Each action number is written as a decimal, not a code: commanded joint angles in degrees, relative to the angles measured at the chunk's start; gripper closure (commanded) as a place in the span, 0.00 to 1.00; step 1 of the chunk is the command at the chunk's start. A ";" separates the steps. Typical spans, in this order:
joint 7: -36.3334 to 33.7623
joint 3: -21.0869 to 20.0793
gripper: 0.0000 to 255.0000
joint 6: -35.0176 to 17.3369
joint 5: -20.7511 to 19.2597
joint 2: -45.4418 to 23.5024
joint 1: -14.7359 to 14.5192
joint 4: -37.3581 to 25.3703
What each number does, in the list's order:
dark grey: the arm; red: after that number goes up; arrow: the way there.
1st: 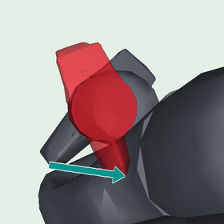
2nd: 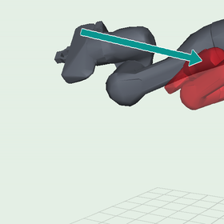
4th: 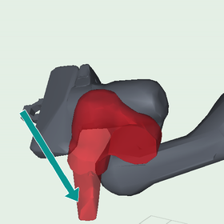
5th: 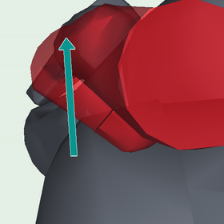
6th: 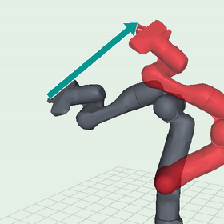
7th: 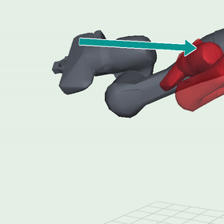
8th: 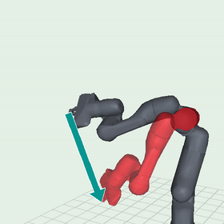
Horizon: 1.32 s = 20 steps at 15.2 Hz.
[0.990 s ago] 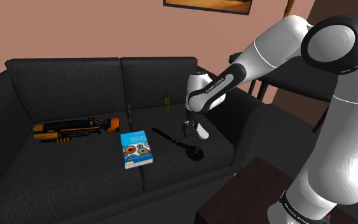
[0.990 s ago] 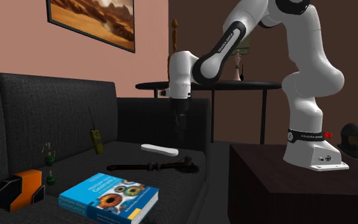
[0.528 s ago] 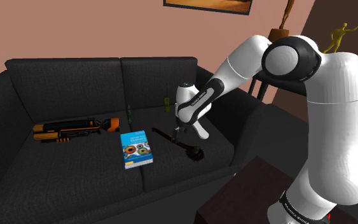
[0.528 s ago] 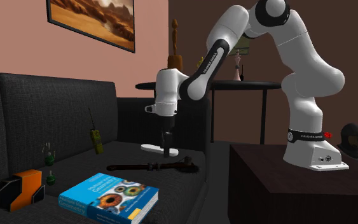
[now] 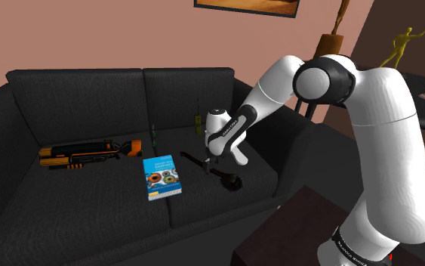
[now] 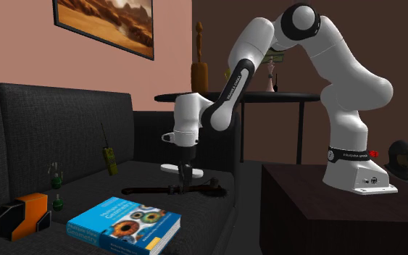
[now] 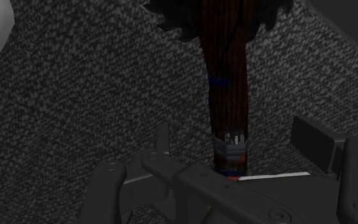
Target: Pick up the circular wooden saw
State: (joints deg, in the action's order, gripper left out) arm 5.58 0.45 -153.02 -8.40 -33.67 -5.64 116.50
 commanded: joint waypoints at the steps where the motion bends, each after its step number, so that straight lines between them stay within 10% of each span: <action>1: -0.14 0.08 0.00 -0.57 -0.08 -0.88 -0.09 -0.32; 2: -0.14 0.08 0.00 -0.57 -0.08 -0.88 -0.09 -0.33; 3: -0.16 0.06 1.00 -0.47 -0.06 -0.90 -0.12 -0.45; 20: 0.55 -0.41 1.00 3.65 0.45 4.50 0.24 0.83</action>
State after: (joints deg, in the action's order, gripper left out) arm 6.09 0.11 -149.99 -8.03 -29.78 -5.40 117.34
